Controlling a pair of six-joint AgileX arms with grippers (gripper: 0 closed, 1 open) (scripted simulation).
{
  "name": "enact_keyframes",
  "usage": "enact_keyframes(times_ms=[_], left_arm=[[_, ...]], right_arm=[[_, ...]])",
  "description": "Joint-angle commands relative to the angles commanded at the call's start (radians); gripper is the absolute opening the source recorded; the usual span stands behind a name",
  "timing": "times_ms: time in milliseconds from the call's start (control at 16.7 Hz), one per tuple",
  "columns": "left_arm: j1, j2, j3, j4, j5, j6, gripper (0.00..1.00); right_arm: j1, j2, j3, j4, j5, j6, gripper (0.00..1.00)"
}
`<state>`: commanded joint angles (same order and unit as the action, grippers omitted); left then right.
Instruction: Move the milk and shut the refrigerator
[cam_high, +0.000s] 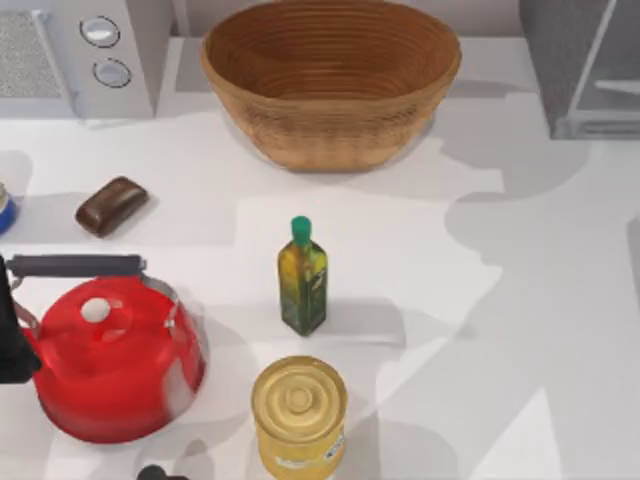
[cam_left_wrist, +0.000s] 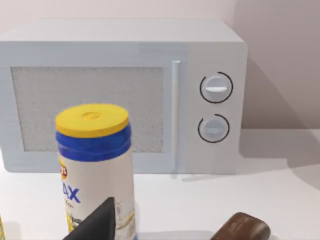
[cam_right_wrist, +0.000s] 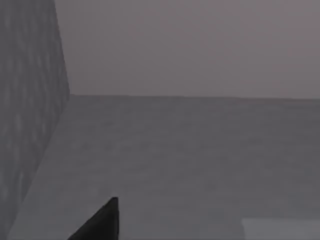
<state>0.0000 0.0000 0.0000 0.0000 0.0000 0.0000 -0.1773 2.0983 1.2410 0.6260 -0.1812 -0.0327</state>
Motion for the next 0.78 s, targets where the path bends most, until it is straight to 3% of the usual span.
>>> enact_keyframes(times_ms=[300, 780], left_arm=[[0.0, 0.0, 0.0, 0.0, 0.0, 0.0, 1.0], [0.0, 0.0, 0.0, 0.0, 0.0, 0.0, 1.0]], right_arm=[[0.051, -0.366, -0.204, -0.103, 0.013, -0.01, 1.0], [0.138, -1.344, -0.689, -0.311, 0.073, -0.009, 1.0]])
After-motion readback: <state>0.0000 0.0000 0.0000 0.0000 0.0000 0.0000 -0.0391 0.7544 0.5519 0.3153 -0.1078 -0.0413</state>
